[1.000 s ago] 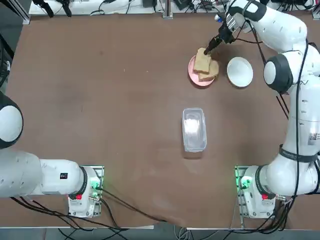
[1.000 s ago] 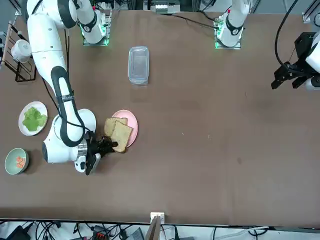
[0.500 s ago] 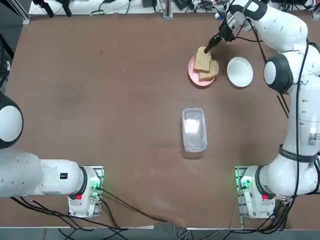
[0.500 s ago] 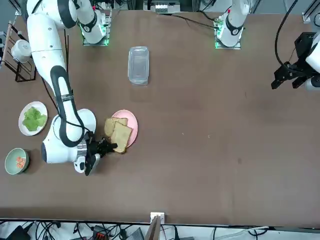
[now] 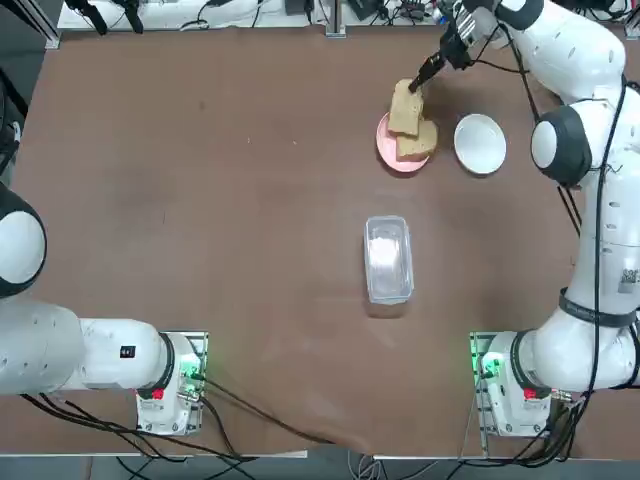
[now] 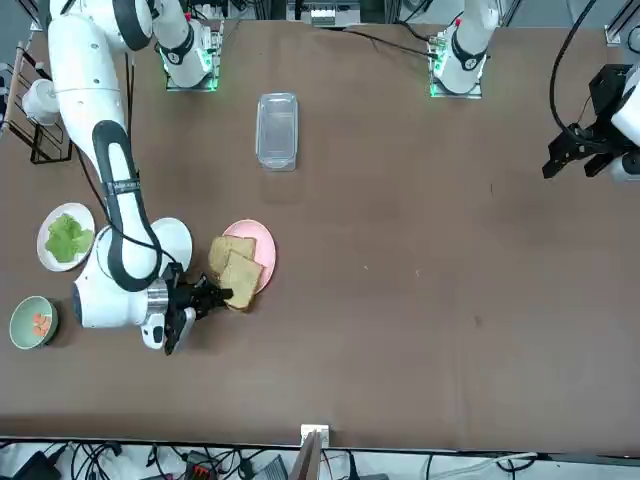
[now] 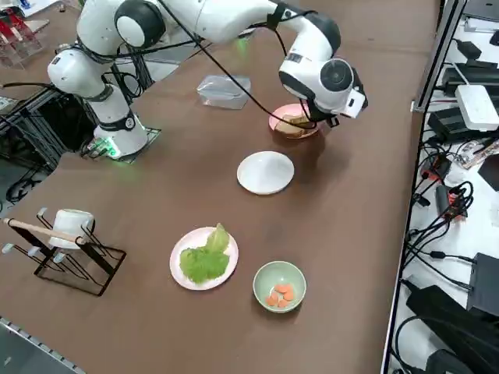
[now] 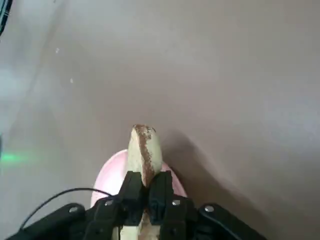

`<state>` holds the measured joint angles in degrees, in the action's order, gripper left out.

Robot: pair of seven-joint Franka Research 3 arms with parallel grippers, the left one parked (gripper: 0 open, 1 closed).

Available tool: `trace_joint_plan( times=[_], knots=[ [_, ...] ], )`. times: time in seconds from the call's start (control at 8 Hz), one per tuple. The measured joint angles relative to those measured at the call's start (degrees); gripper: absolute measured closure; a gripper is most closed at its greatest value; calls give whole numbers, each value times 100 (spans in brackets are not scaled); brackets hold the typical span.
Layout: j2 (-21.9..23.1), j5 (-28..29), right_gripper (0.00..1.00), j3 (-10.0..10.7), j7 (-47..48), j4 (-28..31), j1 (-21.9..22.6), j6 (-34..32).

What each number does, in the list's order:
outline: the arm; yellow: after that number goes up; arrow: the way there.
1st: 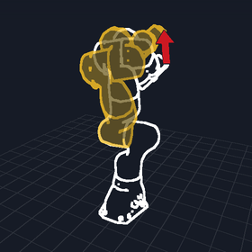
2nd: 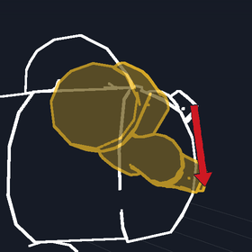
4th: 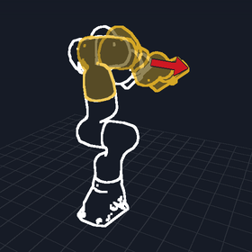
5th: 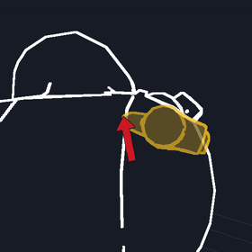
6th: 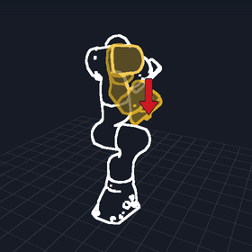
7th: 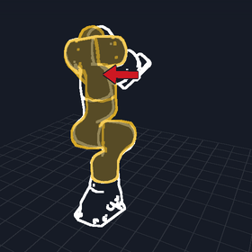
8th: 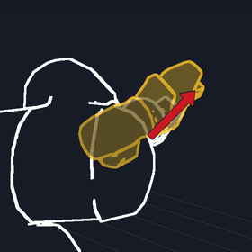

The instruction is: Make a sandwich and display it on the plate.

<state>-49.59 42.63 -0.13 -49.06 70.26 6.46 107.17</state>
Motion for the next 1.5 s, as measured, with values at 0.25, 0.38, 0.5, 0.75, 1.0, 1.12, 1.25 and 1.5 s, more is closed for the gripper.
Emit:
trace_joint_plan(
  times=[0.25, 0.38, 0.5, 0.75, 1.0, 1.12, 1.25, 1.5],
  knots=[
    [401, -27, 93, 21, 612, -102, -14, -160],
    [684, -226, 93, 41, 1135, -127, -24, -208],
    [994, -602, 93, 68, 1780, -136, -29, -231],
    [1495, -1000, 93, 159, 2594, -126, -93, -282],
    [1695, -1161, 93, 281, 2928, -92, -444, -364],
    [1776, -1254, 93, 426, 3211, 3, -620, -447],
    [1859, -1286, 93, 587, 3583, 136, -714, -471],
    [2163, -1307, 93, 939, 4135, 661, -732, -185]
  ],
)
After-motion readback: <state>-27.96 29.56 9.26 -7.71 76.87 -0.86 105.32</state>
